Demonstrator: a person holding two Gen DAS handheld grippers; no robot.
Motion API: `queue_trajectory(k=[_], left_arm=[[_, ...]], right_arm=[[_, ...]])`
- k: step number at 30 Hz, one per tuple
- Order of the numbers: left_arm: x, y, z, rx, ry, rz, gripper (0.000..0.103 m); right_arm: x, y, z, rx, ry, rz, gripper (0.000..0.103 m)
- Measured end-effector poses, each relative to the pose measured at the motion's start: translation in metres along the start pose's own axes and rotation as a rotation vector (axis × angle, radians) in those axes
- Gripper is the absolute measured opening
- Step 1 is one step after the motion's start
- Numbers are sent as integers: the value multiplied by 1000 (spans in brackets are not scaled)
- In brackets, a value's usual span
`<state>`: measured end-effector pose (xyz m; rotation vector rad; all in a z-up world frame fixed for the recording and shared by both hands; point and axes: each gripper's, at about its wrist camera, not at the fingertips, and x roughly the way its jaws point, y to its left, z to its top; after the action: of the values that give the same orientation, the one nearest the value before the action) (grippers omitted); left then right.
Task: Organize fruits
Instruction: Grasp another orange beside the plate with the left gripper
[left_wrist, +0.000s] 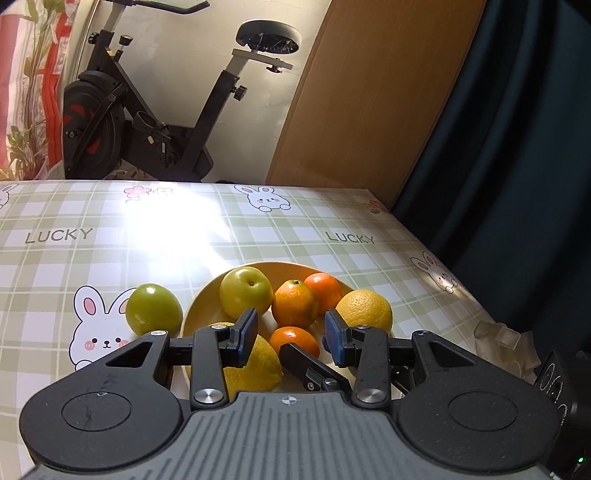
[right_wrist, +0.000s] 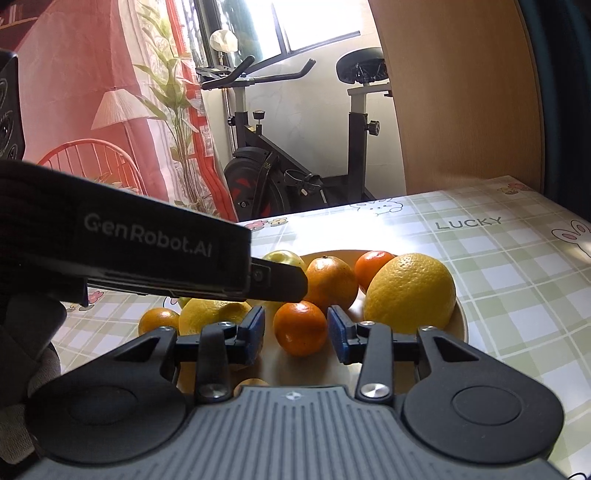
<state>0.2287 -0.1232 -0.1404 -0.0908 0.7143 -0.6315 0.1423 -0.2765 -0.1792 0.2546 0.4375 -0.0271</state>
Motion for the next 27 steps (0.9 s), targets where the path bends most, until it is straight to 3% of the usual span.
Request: queue_trajectory(k=[6,13,16,23,27], left_arm=[[-39,35,3,-95,-46,64,43],[-64,62,6,-119,-73,145,43],[-73,68,15,-88,-90,163,43],[-89,76,44,-35,-150,202,43],[-81,84,44,-34,-125,218,50]], right_arm=[[-9,1,-1,4,-55,8,42],[-19,4,-1,-9,-109,15,42],[-19,10,2,-23,-109,18,44],[-6,58,6,-158,-88,146,45],[14,74,4,-171,-42,161,45]])
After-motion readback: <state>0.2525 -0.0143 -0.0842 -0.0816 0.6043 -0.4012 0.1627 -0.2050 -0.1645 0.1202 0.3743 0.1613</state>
